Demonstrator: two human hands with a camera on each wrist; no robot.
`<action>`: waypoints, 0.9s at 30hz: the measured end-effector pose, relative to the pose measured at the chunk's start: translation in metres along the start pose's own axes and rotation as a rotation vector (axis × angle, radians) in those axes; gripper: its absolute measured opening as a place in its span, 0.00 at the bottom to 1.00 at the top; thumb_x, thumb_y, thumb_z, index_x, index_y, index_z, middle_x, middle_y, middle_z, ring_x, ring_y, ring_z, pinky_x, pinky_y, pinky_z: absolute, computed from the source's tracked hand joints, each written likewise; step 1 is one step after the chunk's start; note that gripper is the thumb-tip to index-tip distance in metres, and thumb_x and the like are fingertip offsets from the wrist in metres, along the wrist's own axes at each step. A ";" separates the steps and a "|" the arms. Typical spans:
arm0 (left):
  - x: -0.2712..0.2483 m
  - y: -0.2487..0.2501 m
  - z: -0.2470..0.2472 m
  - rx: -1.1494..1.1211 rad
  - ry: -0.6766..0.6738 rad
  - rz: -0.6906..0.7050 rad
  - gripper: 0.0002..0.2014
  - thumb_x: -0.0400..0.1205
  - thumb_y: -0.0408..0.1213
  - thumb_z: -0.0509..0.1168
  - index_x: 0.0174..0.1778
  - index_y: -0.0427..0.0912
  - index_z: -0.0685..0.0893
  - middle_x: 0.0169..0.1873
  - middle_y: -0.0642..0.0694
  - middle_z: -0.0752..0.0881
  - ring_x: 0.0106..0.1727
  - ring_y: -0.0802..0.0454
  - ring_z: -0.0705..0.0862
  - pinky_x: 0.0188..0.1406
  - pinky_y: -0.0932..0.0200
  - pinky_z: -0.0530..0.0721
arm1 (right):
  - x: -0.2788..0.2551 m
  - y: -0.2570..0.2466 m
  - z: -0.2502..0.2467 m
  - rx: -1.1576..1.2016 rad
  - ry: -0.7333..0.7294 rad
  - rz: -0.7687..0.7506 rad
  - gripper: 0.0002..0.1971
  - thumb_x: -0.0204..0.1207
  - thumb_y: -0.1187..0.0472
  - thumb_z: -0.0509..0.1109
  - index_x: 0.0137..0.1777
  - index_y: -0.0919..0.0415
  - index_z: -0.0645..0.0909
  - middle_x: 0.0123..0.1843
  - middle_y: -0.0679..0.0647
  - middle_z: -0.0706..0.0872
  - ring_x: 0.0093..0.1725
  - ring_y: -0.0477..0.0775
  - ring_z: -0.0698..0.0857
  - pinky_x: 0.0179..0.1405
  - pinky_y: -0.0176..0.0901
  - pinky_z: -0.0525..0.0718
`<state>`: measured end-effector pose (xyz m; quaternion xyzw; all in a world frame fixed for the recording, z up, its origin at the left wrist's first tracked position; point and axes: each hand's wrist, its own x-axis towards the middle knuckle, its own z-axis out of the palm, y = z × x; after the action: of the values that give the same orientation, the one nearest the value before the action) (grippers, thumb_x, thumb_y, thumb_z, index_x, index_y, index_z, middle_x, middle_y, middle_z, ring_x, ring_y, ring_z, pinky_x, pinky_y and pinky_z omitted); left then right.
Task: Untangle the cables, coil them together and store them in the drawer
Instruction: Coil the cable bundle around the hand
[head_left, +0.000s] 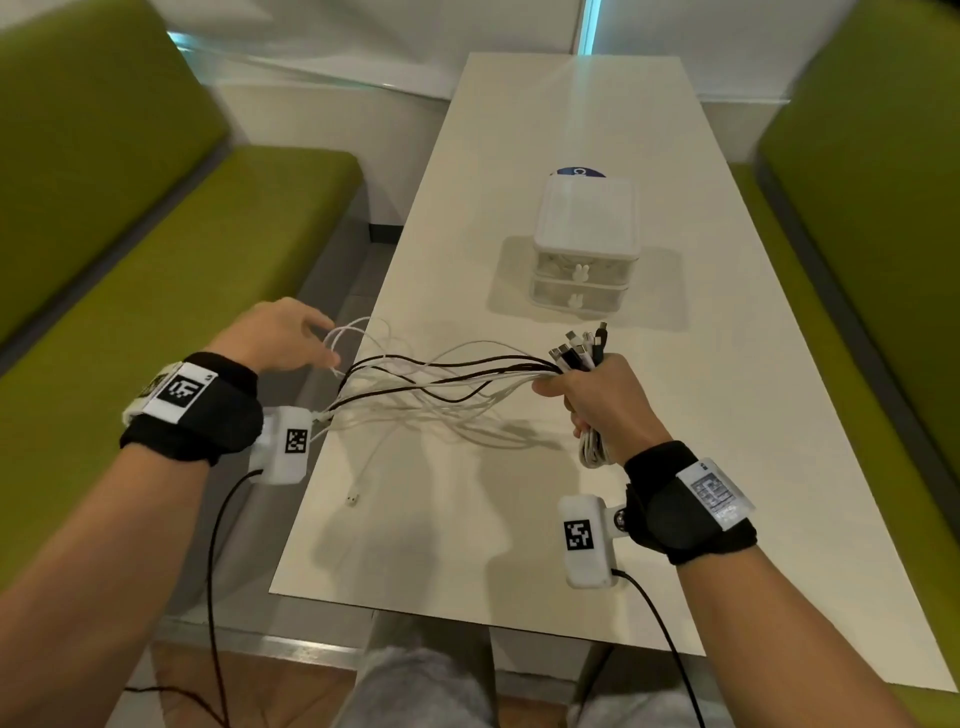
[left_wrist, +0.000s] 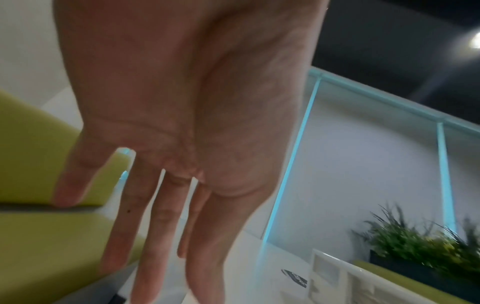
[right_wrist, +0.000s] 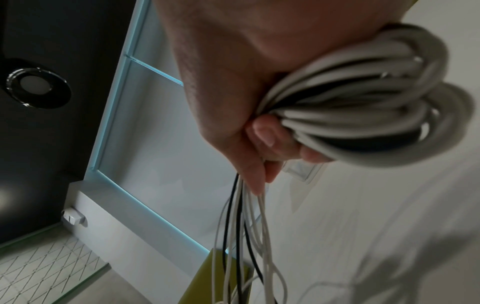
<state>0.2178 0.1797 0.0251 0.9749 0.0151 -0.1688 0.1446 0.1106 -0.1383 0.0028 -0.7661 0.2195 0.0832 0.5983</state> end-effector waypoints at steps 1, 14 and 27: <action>-0.003 0.006 -0.003 0.034 0.072 0.017 0.29 0.77 0.46 0.74 0.75 0.50 0.76 0.62 0.48 0.87 0.64 0.45 0.82 0.67 0.49 0.76 | 0.000 0.000 -0.001 0.005 -0.001 0.001 0.15 0.71 0.67 0.77 0.33 0.60 0.72 0.25 0.55 0.70 0.19 0.51 0.67 0.23 0.42 0.72; -0.041 0.134 0.060 -0.194 -0.126 0.746 0.39 0.74 0.53 0.75 0.81 0.57 0.66 0.69 0.58 0.80 0.69 0.62 0.76 0.70 0.63 0.70 | -0.009 -0.006 -0.001 0.029 -0.046 -0.068 0.14 0.68 0.67 0.76 0.29 0.58 0.72 0.23 0.54 0.68 0.18 0.51 0.65 0.21 0.40 0.69; -0.065 0.133 0.082 -0.547 -0.051 0.555 0.23 0.86 0.55 0.56 0.31 0.43 0.72 0.23 0.54 0.73 0.23 0.57 0.73 0.31 0.56 0.75 | -0.016 -0.006 -0.008 0.384 -0.139 -0.127 0.07 0.77 0.66 0.74 0.42 0.63 0.78 0.19 0.46 0.65 0.18 0.47 0.64 0.26 0.43 0.73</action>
<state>0.1406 0.0303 0.0091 0.8628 -0.2083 -0.1371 0.4398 0.0974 -0.1411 0.0163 -0.6427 0.1407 0.0549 0.7511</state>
